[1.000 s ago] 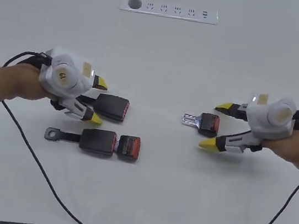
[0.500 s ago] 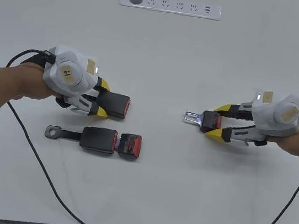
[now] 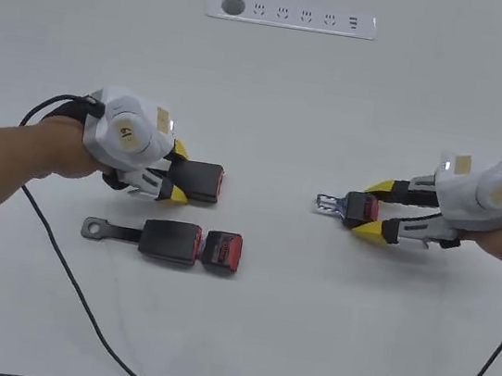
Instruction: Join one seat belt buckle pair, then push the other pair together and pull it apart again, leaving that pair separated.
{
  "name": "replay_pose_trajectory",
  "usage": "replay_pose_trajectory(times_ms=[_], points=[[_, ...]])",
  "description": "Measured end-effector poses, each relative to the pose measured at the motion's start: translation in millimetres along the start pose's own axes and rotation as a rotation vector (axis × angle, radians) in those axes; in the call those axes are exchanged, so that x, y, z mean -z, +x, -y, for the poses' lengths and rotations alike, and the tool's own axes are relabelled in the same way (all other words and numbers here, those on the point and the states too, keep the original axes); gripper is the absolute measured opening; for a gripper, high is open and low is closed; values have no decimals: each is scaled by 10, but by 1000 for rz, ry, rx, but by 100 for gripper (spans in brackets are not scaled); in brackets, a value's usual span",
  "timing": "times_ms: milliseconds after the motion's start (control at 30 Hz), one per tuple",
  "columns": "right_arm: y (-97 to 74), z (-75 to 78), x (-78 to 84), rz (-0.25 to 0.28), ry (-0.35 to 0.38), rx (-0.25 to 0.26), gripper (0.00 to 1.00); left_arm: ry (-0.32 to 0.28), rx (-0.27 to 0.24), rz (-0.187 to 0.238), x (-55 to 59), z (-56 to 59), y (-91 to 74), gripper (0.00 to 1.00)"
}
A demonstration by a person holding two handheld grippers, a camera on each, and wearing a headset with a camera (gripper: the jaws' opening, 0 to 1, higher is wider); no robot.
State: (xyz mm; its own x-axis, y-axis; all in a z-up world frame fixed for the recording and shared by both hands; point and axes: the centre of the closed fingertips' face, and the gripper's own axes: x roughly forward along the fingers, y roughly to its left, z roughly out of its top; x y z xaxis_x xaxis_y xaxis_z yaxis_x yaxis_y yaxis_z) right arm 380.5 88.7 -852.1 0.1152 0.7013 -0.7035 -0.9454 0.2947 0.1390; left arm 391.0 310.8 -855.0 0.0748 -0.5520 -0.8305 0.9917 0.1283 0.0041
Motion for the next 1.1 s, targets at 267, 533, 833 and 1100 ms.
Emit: replay_pose_trajectory(times_ms=[267, 533, 833, 1100], points=[[131, -66, -127, 26, -14, -23, 36, -6, -1, -6, 2, 4, 0, 35], [287, -113, -277, 39, -56, -38, 36, -9, 0, -7, 9, -6, 4, 35], [491, -194, -456, 67, -75, -54, 36, -8, 0, -18, 9, -11, 9, 35], [682, -279, -624, 95, -87, -65, 36, -6, 2, -34, 3, -8, 15, 35]])
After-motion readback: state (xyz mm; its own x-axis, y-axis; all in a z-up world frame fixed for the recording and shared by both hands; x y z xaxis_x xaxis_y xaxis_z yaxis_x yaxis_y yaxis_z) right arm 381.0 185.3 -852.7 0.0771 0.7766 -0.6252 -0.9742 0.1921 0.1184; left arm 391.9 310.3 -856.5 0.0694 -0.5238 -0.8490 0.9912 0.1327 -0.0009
